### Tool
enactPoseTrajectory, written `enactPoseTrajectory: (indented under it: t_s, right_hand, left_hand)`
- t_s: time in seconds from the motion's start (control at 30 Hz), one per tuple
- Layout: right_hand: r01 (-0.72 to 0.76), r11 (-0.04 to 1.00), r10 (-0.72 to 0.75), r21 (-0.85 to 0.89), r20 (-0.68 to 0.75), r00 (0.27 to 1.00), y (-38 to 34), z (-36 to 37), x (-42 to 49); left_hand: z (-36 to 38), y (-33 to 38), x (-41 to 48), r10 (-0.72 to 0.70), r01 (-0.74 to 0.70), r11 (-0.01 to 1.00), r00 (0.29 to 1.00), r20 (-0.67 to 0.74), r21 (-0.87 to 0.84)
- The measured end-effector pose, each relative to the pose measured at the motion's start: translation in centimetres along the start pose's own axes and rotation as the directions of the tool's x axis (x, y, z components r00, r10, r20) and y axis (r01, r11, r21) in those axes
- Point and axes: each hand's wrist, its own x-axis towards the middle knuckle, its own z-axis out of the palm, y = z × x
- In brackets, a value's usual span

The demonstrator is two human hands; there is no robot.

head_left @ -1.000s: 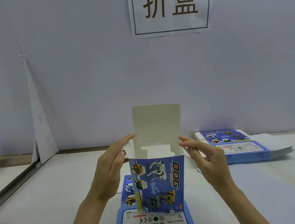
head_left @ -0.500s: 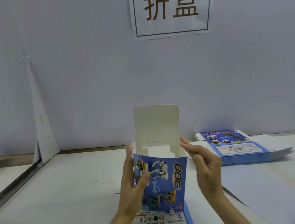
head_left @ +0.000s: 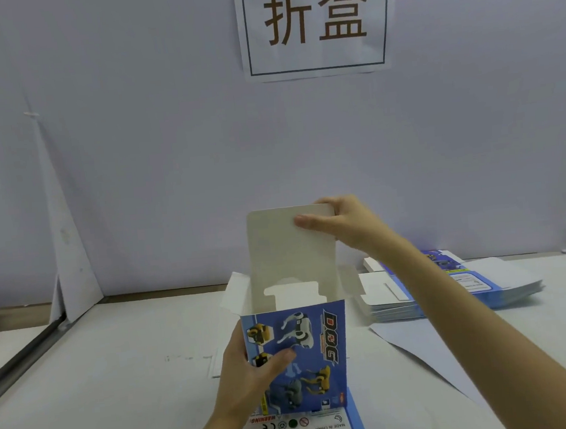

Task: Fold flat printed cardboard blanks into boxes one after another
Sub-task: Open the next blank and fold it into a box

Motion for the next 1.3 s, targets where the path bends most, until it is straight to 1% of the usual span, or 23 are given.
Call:
enactPoseTrajectory:
  t_s: [0.07,0.17,0.2,0.27,0.3,0.33,0.37,0.4,0.47,0.5,0.53,0.57,0.6,0.7,0.83,0.9,0.97,1.07,1.13,1.17,1.2,1.23,1.3]
  right_hand:
    - [-0.136,0.981,0.136,0.136,0.016,0.991,1.2,0.5,1.4]
    - [-0.381,0.909,0.376,0.168,0.061,0.925,2.9,1.5,3.0]
    - [-0.473,0.871,0.467,0.134,0.078,0.881,3.4,1.9,3.4]
    - [-0.64,0.769,0.634,-0.011,0.14,0.76,4.5,2.5,3.9]
    - [-0.674,0.731,0.68,-0.108,0.203,0.705,5.0,2.9,3.8]
    - [-0.666,0.725,0.686,-0.174,0.264,0.678,5.7,3.3,3.8]
    - [-0.639,0.743,0.666,-0.197,0.303,0.681,6.2,3.4,3.8]
    - [-0.622,0.768,0.633,-0.152,0.322,0.704,6.3,3.4,3.7]
    - [-0.582,0.794,0.515,0.173,0.317,0.797,5.5,2.4,3.8]
    - [-0.513,0.799,0.429,0.315,0.298,0.852,4.4,1.7,3.8]
    - [-0.43,0.818,0.334,0.382,0.294,0.896,3.2,0.9,3.7]
    - [-0.353,0.858,0.241,0.373,0.314,0.918,2.0,0.2,3.5]
    - [-0.28,0.906,0.168,0.316,0.34,0.925,0.9,-0.3,3.1]
    - [-0.128,0.985,0.075,0.113,0.39,0.918,-0.6,-1.3,1.1]
    - [-0.002,1.0,0.008,-0.012,0.486,0.874,-0.6,-1.7,-2.8]
    - [0.024,0.999,-0.002,-0.04,0.479,0.878,-0.5,-1.4,-3.9]
    - [0.044,0.999,-0.03,-0.023,0.432,0.901,-0.6,-1.3,-3.7]
    - [-0.083,0.994,0.052,0.078,0.338,0.94,-0.7,-1.1,-1.8]
    - [-0.242,0.951,0.177,0.192,0.302,0.937,-0.1,-0.7,0.0]
    - [-0.34,0.909,0.262,0.242,0.303,0.916,0.3,-0.6,0.9]
    - [-0.442,0.856,0.353,0.268,0.32,0.879,0.9,-0.5,1.5]
    - [-0.543,0.797,0.441,0.265,0.36,0.822,1.6,-0.2,1.9]
    - [-0.697,0.699,0.577,0.161,0.449,0.682,3.4,0.8,2.2]
  left_hand:
    - [-0.1,-0.1,0.1,0.004,-0.004,1.0,1.0,0.0,0.001]
    - [0.0,-0.1,0.0,0.013,-0.013,1.0,1.0,0.001,-0.003]
    - [-0.1,-0.1,0.0,0.008,-0.008,1.0,1.0,0.007,-0.009]
    - [-0.1,-0.3,0.1,0.001,0.0,1.0,1.0,0.023,-0.02]
    - [-0.1,-0.3,0.1,0.002,-0.002,1.0,1.0,0.026,-0.019]
    - [-0.1,-0.3,0.1,0.003,-0.002,1.0,1.0,0.027,-0.016]
    - [-0.1,-0.3,0.0,0.002,-0.002,1.0,1.0,0.027,-0.017]
    - [0.0,-0.2,0.0,0.004,-0.003,1.0,1.0,0.029,-0.02]
    - [0.0,-0.1,0.0,0.015,-0.015,1.0,1.0,0.024,-0.016]
    - [0.0,-0.1,0.1,0.017,-0.017,1.0,1.0,0.011,-0.014]
    - [0.0,-0.2,0.1,0.012,-0.012,1.0,1.0,-0.006,-0.02]
    - [-0.1,-0.3,0.2,0.008,-0.008,1.0,1.0,-0.019,-0.023]
    - [0.0,-0.4,0.2,0.011,-0.012,1.0,1.0,-0.023,-0.016]
    - [0.2,-0.2,0.1,0.037,-0.037,0.999,0.999,-0.01,-0.007]
    - [0.3,0.2,-0.1,0.033,-0.033,0.999,0.999,0.019,-0.041]
    - [0.3,0.3,-0.2,0.028,-0.026,0.999,0.999,0.033,-0.046]
    - [0.3,0.3,-0.3,0.03,-0.029,0.999,0.999,0.021,-0.036]
    - [0.3,0.1,-0.2,0.021,-0.02,0.999,0.999,0.031,-0.028]
    - [0.2,0.1,-0.2,0.013,-0.011,0.999,0.999,0.05,-0.036]
    - [0.2,0.1,-0.2,0.013,-0.011,0.999,0.998,0.056,-0.038]
    - [0.2,0.2,-0.2,0.016,-0.014,0.999,0.998,0.061,-0.041]
    - [0.1,0.2,-0.3,0.02,-0.017,0.999,0.998,0.067,-0.042]
    - [0.1,0.1,-0.3,0.023,-0.02,0.999,0.997,0.071,-0.037]
